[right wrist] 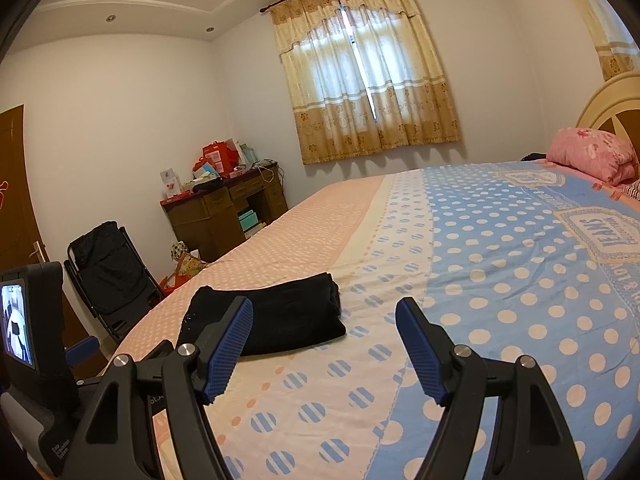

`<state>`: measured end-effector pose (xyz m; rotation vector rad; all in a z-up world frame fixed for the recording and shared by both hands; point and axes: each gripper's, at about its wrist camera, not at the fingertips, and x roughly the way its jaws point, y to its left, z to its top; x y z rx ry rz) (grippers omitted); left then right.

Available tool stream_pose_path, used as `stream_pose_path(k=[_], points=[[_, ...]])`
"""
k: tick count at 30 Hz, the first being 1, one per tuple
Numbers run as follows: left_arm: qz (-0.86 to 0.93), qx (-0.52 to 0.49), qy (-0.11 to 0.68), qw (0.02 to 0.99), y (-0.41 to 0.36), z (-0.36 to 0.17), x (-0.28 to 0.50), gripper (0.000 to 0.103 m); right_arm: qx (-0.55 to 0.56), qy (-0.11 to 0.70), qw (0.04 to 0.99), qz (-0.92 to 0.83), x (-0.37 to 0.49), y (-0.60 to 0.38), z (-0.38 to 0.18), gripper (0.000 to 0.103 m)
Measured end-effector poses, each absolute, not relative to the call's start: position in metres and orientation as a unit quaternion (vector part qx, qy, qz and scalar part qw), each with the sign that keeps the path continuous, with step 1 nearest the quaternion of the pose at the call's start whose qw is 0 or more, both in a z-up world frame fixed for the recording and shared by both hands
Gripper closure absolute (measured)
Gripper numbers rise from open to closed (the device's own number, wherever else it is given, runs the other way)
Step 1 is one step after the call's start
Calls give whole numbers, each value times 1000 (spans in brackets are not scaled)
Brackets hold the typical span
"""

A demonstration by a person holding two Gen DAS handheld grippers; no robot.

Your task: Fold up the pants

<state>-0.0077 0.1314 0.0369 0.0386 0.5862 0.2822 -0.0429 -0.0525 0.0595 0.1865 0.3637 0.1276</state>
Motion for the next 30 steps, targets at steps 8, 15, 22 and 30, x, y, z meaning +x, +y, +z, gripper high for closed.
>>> stream_pose_path(k=[8,15,22,30], points=[[139,19,288,947,131,37,-7,0,94,180,977,64,-42,-53,59,28],[139,20,289,947,130,37,-7,0,95,181,977,63,-43,-54,58,28],[139,15,286,948,130,37,-8,0,92,179,978,62,-43,-54,58,28],[151,19,278,948,130,43,-9,0,92,177,978,61,-45,-53,58,28]])
